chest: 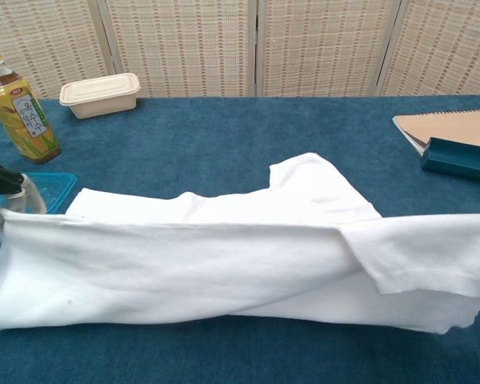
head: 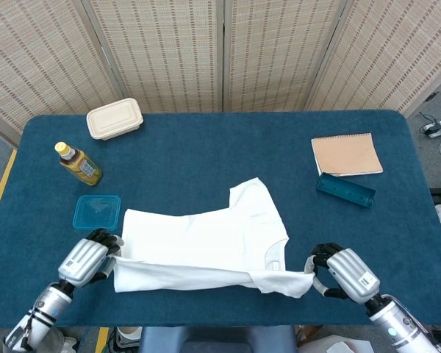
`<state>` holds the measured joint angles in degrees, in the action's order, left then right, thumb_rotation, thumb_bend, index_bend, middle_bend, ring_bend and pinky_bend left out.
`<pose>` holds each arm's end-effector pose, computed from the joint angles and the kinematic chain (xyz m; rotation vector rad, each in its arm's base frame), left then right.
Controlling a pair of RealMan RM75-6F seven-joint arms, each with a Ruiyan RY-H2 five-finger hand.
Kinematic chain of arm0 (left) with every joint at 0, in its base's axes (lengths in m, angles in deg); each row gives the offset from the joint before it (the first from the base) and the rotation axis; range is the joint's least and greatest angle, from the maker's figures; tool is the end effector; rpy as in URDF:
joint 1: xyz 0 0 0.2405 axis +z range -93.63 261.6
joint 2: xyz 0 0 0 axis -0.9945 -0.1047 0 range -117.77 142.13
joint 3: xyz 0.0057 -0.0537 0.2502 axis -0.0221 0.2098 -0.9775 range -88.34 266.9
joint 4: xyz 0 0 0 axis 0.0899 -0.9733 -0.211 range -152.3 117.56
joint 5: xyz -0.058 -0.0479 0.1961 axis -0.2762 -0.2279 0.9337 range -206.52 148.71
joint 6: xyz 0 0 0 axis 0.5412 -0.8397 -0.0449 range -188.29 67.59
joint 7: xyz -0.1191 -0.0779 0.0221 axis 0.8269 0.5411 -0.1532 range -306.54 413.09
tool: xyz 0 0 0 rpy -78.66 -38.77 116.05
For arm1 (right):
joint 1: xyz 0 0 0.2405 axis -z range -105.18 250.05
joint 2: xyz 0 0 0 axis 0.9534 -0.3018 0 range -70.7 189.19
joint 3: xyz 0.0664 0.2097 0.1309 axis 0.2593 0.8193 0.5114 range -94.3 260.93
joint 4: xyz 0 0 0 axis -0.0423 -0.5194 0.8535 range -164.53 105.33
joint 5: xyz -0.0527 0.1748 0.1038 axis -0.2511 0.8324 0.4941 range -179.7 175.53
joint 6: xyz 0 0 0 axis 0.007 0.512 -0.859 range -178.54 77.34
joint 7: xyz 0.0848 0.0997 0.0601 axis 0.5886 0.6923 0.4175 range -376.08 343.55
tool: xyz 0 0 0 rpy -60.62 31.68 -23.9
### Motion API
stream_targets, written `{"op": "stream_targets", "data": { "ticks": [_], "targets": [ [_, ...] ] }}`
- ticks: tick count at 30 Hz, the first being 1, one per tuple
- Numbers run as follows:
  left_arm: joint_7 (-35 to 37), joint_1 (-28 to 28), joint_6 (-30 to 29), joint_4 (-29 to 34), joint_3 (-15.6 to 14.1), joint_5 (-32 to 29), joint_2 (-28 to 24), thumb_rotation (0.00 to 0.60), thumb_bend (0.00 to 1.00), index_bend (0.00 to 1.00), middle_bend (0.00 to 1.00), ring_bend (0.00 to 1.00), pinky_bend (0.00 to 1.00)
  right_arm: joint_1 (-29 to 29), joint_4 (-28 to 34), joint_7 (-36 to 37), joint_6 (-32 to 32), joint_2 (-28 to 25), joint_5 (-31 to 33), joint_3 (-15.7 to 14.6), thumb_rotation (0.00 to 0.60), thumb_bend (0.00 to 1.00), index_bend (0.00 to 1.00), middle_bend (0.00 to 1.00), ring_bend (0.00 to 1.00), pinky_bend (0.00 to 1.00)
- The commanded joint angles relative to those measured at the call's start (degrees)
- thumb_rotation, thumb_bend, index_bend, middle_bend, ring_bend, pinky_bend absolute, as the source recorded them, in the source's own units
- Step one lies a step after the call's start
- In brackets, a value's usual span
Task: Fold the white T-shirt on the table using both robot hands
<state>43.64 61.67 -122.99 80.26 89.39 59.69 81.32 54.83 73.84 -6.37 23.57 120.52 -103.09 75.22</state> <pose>-0.2337 0.2348 0.0637 -1.9302 -0.9277 -0.8563 -0.2293 -0.1792 0.1014 1.8725 -1.1792 1.1134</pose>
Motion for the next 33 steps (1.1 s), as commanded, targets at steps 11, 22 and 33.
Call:
{"op": "stream_targets", "data": {
  "ticks": [11, 22, 33],
  "targets": [
    [-5.9, -8.7, 9.2, -9.5, 6.1, -9.8, 8.0, 0.6, 0.59, 0.76, 0.32, 0.25, 0.13, -2.4, -0.7, -4.5, -3.9, 3.6, 5.9, 4.9, 0.6, 0.51, 0.88, 0.57, 0.3, 0.29],
    [-9.3, -12.3, 12.6, -14.4, 7.4, -17.0, 11.3, 0.6, 0.59, 0.76, 0.32, 0.25, 0.13, -4.9, -2.6, -8.9, -7.5, 7.3, 11.7, 8.9, 0.6, 0.51, 0.88, 0.57, 0.3, 0.29],
    [-10.5, -14.3, 13.7, -18.9, 7.8, -21.5, 14.0, 0.6, 0.59, 0.76, 0.32, 0.25, 0.13, -7.8, -9.0, -11.2, -9.1, 13.0, 12.2, 11.1, 0.6, 0.51, 0.88, 0.57, 0.3, 0.29]
  ]
}}
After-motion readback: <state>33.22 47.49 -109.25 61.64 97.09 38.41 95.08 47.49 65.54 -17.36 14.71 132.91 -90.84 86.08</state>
